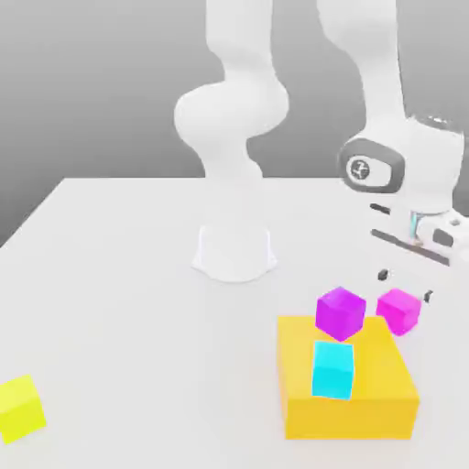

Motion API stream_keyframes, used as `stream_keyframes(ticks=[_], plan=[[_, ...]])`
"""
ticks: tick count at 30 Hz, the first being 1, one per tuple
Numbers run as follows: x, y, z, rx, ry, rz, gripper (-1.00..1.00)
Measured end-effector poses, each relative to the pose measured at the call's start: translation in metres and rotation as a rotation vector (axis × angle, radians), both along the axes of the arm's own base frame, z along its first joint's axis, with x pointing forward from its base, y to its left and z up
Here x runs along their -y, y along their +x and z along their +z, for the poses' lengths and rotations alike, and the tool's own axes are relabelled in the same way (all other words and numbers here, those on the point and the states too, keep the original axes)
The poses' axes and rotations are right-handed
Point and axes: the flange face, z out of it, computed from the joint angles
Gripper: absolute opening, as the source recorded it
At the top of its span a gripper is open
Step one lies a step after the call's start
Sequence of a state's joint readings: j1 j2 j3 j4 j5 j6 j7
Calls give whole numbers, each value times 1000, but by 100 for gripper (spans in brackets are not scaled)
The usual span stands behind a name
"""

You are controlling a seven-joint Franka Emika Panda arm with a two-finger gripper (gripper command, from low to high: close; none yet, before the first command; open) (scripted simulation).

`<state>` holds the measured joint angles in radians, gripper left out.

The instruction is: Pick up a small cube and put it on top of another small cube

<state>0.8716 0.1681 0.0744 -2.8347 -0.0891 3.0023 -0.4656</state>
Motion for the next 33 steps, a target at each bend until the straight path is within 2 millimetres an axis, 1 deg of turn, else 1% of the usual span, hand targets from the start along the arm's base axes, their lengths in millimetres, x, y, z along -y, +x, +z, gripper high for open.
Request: stream_keyframes(ticks=[1, 2, 7, 8, 9, 12, 16, 17, 18, 20, 23, 26, 29, 30, 31, 33], plan=[[0, 0, -9, 0, 0, 0, 0], [1, -1, -17, -1, 0, 0, -100], [1, -1, -17, -2, -3, 0, -100], [2, -1, -21, -2, -2, 0, -100], [1, -1, -19, -1, -2, 0, -100], [0, 0, 2, -1, -2, 0, -100], [1, -1, 37, -1, -3, 1, -100], [2, 2, 46, 1, -3, 21, -100], [11, 16, 56, 3, -4, 15, -100], [24, 35, 77, 6, -6, 46, -100], [50, 63, 109, 9, -8, 91, -100], [83, 87, 139, 7, -8, 133, -100], [122, 104, 169, 1, -5, 175, -100], [128, 107, 167, 0, -3, 182, -100], [131, 108, 161, -2, -2, 186, -100], [133, 110, 141, -3, -1, 189, -100]])
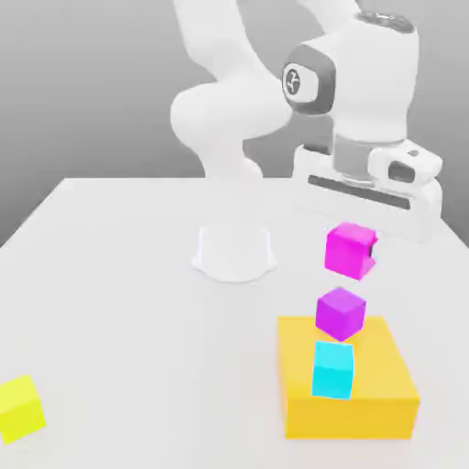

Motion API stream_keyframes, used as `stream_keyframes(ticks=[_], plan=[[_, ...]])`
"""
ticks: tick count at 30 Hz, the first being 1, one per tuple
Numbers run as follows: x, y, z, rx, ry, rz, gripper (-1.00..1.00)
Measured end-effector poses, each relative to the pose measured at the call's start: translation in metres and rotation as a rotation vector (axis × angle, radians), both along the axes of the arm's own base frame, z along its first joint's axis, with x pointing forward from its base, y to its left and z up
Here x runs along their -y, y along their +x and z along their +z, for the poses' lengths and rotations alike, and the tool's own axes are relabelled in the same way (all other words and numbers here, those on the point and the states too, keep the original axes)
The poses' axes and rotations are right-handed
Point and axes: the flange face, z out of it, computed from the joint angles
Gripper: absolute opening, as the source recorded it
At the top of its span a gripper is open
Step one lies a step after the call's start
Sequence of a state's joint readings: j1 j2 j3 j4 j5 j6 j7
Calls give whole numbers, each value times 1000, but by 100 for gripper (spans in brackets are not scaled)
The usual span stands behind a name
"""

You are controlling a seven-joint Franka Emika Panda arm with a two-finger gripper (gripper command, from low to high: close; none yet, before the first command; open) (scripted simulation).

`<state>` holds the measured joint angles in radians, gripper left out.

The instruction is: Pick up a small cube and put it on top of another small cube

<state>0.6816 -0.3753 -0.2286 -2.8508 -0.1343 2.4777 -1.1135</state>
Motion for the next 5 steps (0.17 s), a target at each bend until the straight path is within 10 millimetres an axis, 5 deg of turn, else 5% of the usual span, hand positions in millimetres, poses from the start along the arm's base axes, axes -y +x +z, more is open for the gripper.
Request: stream_keyframes(ticks=[2, 3, 5], plan=[[1, -1, -22, 0, 0, 0, -100], [2, -1, -28, 1, -1, 0, 100], [2, -1, -28, 1, -1, 0, 100]])
